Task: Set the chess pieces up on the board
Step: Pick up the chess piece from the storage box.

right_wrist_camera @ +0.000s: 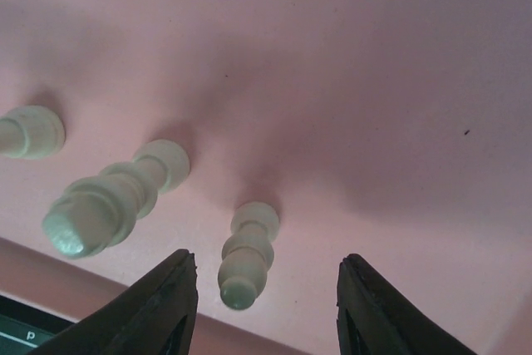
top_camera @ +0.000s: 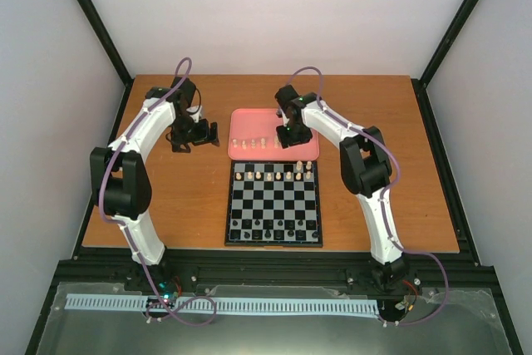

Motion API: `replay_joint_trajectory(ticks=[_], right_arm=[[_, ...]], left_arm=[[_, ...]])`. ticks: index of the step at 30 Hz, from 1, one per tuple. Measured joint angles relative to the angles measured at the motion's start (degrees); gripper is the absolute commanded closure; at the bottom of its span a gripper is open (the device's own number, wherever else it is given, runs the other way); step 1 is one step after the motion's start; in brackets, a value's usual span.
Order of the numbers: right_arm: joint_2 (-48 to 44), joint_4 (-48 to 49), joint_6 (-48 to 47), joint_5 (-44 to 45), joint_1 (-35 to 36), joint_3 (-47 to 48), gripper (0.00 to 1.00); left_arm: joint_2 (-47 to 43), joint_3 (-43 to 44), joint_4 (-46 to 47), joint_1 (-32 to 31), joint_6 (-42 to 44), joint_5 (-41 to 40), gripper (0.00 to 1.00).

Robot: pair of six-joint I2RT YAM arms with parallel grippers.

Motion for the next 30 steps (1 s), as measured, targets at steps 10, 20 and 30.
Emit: replay_joint_trajectory(ticks=[10, 20, 30], right_arm=[[2.9, -0.7, -1.0, -0.6, -0.7, 3.5, 0.62], [5.2, -1.6, -1.7, -0.8, -1.2, 6.6, 0.86], [5.3, -3.2, -1.7, -0.7, -1.6, 7.3, 0.97]], left_arm=[[1.0, 0.2, -0.4, 0.0, 0.0, 0.0, 0.00], [1.6, 0.9, -0.5, 0.0, 0.0, 0.0, 0.00], [1.6, 0.9, -0.7, 0.0, 0.0, -0.2, 0.00]])
